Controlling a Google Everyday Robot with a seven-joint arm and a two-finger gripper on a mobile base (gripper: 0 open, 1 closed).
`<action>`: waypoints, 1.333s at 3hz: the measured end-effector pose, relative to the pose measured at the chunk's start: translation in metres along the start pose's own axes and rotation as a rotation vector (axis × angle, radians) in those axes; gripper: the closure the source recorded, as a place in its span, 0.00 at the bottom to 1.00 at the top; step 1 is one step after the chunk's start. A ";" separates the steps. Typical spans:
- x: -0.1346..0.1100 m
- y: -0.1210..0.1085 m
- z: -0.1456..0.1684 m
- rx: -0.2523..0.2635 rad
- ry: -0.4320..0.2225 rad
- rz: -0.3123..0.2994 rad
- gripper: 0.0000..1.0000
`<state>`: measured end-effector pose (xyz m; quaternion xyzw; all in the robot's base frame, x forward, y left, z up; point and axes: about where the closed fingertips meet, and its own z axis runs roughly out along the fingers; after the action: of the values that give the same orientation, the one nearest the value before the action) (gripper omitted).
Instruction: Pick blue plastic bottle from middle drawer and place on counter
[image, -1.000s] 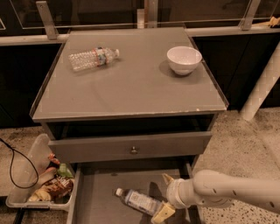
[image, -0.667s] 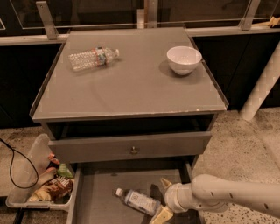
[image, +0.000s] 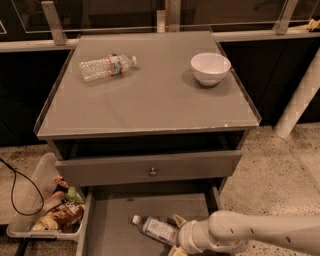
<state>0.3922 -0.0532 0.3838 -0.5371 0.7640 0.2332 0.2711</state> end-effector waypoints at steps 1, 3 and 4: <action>0.004 -0.003 0.015 0.039 0.004 0.015 0.00; 0.004 -0.005 0.015 0.050 0.005 0.015 0.42; 0.004 -0.005 0.015 0.050 0.005 0.015 0.66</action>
Offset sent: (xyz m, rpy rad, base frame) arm 0.0030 0.0057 -0.0124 -0.0106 -0.0132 -0.0324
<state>0.3986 -0.0482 0.3698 -0.5249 0.7743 0.2147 0.2807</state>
